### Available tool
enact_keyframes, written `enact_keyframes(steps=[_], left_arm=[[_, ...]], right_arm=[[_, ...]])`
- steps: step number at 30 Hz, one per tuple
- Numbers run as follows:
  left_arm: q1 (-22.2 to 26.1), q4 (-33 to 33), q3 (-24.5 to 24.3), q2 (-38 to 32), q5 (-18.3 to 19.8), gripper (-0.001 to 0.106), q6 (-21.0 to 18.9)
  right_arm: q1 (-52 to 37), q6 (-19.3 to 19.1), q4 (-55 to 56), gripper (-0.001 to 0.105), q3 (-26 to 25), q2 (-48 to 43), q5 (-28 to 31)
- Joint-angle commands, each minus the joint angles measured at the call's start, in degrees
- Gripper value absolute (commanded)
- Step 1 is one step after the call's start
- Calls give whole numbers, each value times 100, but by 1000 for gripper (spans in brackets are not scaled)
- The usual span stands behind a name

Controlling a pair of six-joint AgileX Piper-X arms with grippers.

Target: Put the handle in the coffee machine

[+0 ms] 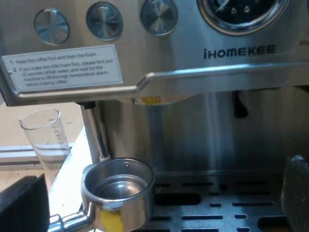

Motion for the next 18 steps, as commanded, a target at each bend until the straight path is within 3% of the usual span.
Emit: enact_keyframes(steps=[1, 8, 18], left_arm=[[1, -176, -157, 55, 417, 0, 63], [1, -186, -413, 330, 797, 0, 222], [-17, -186, -748, 764, 825, 0, 409]], right_arm=[[3, -68, -79, 105, -17, -21, 26], [16, -68, -48, 105, -17, -21, -178], [16, -68, 30, 105, -17, -21, -178]])
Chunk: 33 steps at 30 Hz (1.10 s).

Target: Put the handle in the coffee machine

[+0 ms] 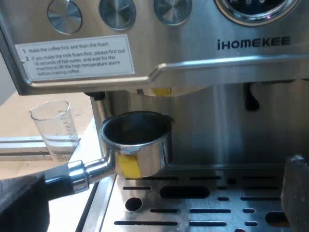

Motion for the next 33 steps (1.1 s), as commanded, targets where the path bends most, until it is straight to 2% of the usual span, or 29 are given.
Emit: enact_keyframes(steps=[1, 5, 6, 12, 15, 19, 24, 33], left_arm=[[-17, -42, -101, -10, 359, 0, 77], [-28, -42, -397, 326, 377, 0, 77], [-28, -42, -482, 401, 392, 0, 188], [-211, -42, -549, 532, 392, 0, 214], [-403, -53, -549, 541, 392, 0, 214], [-577, -238, -549, 554, 315, 0, 98], [-578, -613, -549, 554, 307, 0, -422], [-578, -539, -563, 540, 307, 0, -448]], right_arm=[[4, -68, -1, 105, -17, -21, -20], [4, -68, -1, 105, -17, -21, -20], [4, -88, -1, 105, -17, -21, -20], [4, -440, -1, 105, -17, -21, -20], [4, -458, -1, 105, -17, -21, -20], [4, -458, -1, 105, -17, -21, -20], [4, -458, -1, 105, -17, -21, -20], [4, -458, -1, 105, -17, -21, -20]])
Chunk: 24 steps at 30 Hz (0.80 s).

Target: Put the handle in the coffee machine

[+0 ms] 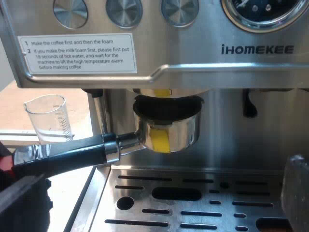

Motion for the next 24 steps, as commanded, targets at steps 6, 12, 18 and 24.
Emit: enact_keyframes(steps=[6, 12, 18, 24], left_arm=[[-2, 106, -307, -57, 330, 0, -67], [-2, 209, -473, -80, 344, 0, -53], [-2, 286, -479, -162, 344, 0, 224], [-2, 449, -494, -174, 344, 0, 565]], right_arm=[[4, -94, 1, 105, -17, -21, -20], [4, -94, 1, 105, -17, -21, -20], [4, -94, 1, 105, -17, -21, -20], [4, -94, 1, 105, -17, -21, -20]])
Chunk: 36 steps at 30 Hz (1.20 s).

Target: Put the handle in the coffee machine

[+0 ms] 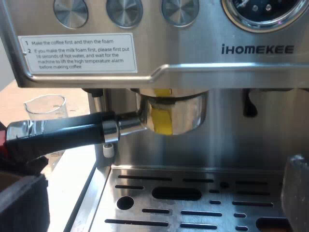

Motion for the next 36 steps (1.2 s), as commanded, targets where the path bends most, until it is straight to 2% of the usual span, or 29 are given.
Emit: enact_keyframes(steps=[1, 10, 12, 17, 19, 26, 33, 36], left_arm=[[-2, -91, -99, -94, 309, 0, 111], [-2, -482, -213, -94, 284, 0, 73], [-2, -495, -213, -94, 302, 0, -68], [-2, -493, -213, -94, 306, 0, -306], [-2, -427, -284, -94, 415, 0, -487], [-2, -151, -549, -94, 485, 0, -517], [-2, 122, -691, -273, 782, 0, -517], [-2, 248, -691, -369, 1038, 0, -517]], right_arm=[[4, -94, 1, 105, -17, -21, -20], [4, -94, 1, 105, -17, -21, -20], [4, -94, 1, 105, -17, -21, -20], [4, -94, 1, 105, -17, -21, -20], [4, -51, 1, 105, -17, -21, -20], [4, -51, 11, 105, -17, -21, -20], [4, -51, 4, 105, -17, -21, -20], [4, -51, 4, 105, -17, -21, -20]])
